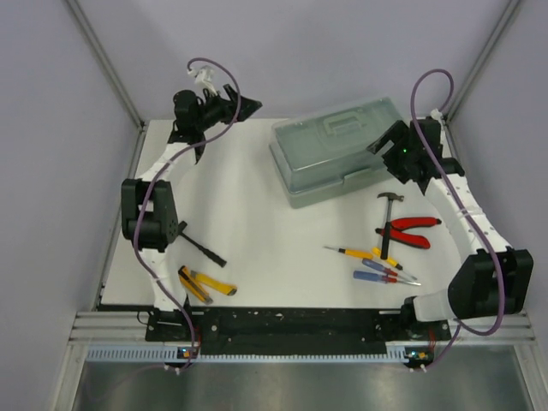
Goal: Pack the tool kit
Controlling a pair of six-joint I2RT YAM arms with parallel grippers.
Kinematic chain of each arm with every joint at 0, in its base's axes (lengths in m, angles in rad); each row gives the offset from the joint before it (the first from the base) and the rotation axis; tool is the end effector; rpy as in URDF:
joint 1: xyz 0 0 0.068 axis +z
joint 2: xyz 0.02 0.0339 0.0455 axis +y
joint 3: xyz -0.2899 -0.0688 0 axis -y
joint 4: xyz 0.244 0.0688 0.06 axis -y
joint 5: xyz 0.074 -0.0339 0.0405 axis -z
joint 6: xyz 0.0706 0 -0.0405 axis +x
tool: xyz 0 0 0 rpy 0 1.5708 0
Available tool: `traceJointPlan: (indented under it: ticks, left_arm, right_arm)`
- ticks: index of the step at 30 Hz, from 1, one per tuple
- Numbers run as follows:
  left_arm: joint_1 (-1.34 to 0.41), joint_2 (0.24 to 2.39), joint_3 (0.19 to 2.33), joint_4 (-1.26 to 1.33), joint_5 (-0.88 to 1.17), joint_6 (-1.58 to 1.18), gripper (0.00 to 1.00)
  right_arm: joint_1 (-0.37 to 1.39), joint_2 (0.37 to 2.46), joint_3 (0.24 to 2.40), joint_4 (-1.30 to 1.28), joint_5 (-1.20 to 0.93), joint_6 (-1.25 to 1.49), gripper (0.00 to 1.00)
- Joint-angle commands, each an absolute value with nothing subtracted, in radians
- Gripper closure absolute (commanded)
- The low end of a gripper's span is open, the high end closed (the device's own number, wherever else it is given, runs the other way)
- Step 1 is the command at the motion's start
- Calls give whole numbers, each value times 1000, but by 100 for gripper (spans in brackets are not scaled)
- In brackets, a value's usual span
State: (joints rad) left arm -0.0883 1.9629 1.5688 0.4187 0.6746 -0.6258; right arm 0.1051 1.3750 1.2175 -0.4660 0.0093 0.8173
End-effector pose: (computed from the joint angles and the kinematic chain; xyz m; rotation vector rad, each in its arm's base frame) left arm 0.5023 -0.0887 0.3463 0.1263 1.6513 -1.0704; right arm 0.3296 0.0341 0.3344 0.7861 2.0981 0.5017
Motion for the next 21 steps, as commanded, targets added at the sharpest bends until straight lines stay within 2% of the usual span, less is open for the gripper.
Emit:
traceJointPlan:
  ticks: [1,9,16,21]
  left_arm:
    - [-158,2025,1707,607,752,-706,2]
    - [-225,2169,1824,582,756,-683,2]
    - [-259,2149,1781,376,775,-463,2]
    - [-267,2131,1772,255,798,-364,3]
  right_arm:
    - [132,1402,1229,-373,-37,894,10]
    - [176,1457,1273,-339,-5,969,9]
    - [209,1522,1321,-400,158,988,10]
    - [213,1565,1344,-414,176,980,10]
